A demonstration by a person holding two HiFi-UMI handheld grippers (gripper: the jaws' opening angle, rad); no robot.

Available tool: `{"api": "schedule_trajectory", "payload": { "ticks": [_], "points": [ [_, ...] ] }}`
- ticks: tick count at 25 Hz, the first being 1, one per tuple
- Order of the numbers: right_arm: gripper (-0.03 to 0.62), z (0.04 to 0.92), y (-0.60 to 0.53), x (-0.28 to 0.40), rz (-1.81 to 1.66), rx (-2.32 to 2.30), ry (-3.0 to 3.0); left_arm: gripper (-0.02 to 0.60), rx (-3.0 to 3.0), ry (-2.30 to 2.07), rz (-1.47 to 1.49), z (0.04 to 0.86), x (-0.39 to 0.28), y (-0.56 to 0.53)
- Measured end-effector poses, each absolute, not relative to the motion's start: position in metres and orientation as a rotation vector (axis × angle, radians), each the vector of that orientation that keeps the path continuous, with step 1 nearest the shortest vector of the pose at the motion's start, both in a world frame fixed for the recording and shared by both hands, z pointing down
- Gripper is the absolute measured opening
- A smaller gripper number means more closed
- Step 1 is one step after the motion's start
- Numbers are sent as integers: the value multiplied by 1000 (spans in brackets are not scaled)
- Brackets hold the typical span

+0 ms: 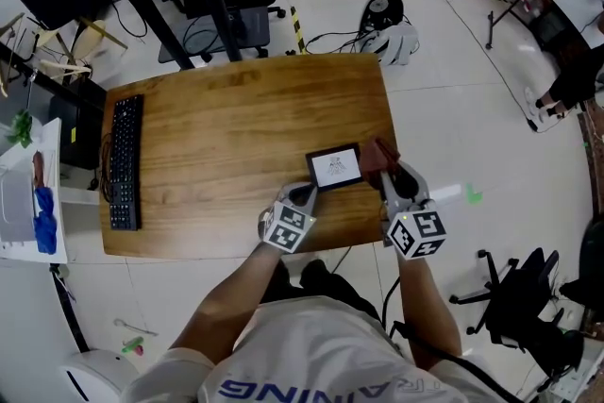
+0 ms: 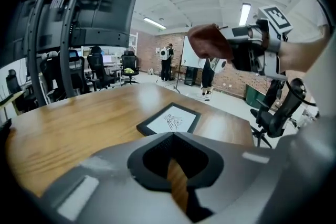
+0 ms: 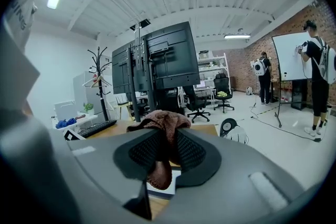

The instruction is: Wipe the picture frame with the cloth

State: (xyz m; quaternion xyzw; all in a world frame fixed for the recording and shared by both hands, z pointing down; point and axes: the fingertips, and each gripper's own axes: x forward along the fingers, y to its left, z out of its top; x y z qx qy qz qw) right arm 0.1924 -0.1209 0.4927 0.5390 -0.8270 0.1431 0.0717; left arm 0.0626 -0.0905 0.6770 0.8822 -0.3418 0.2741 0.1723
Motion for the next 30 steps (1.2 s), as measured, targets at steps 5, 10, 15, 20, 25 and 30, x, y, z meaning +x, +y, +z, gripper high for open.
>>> {"api": "schedule_trajectory", "payload": {
  "ticks": [5, 10, 15, 20, 25, 30],
  "points": [
    [81, 495, -121, 190, 438, 1604, -2489, 4, 2477, -922, 857, 695, 67, -85],
    [81, 496, -123, 189, 443, 1596, -2487, 5, 2478, -876, 899, 703, 72, -82],
    [81, 501, -123, 186, 455, 1588, -2479, 5, 2469, -849, 919, 709, 76, -79],
    [81, 506, -124, 183, 468, 1576, -2478, 5, 2469, -852, 912, 710, 79, -82],
    [81, 515, -130, 173, 482, 1529, -2476, 5, 2463, -849, 915, 711, 79, -82],
    [81, 534, -139, 156, 547, 1429, -2461, 5, 2459, -857, 907, 710, 79, -83]
  ]
}}
